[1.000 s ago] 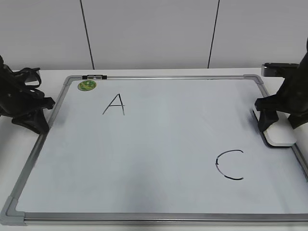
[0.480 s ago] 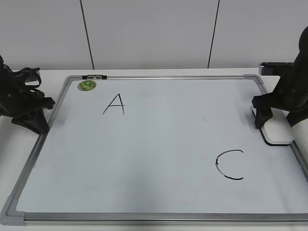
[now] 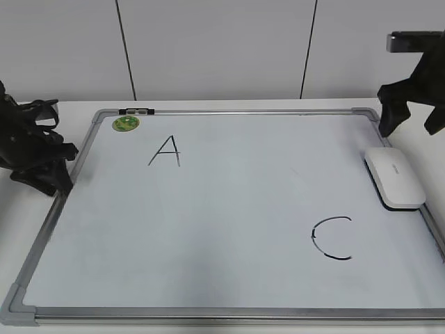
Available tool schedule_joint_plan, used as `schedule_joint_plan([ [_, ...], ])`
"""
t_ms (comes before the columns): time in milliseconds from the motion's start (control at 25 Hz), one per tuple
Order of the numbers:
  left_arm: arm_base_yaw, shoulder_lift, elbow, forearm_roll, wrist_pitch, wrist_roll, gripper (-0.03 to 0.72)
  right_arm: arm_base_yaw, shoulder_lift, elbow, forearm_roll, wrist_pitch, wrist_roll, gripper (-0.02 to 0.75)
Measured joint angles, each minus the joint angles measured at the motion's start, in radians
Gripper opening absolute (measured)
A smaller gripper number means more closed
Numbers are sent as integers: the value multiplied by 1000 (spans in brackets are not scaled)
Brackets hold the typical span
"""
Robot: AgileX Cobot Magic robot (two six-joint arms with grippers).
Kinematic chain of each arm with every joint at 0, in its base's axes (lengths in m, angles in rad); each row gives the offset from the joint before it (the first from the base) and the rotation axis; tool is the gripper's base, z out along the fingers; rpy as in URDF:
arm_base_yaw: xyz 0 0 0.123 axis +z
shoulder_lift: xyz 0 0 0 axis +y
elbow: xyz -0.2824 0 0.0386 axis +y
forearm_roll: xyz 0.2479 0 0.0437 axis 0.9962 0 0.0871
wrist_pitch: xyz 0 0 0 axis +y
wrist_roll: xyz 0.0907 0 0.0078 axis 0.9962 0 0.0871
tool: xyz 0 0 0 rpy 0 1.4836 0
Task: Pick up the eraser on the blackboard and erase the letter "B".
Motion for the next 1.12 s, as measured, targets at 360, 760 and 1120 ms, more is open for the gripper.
schedule_joint_plan([
  [360,0,-100,-40,12,93,2,496,0,-134,-4,0,111,-38,628],
  [760,0,-401,-58,124,324,-77,504,0,-390,-4,8,154,-42,595],
  [1120,0,-819,32,157,347,-138,505,0,-712,38,45,168,-42,592],
])
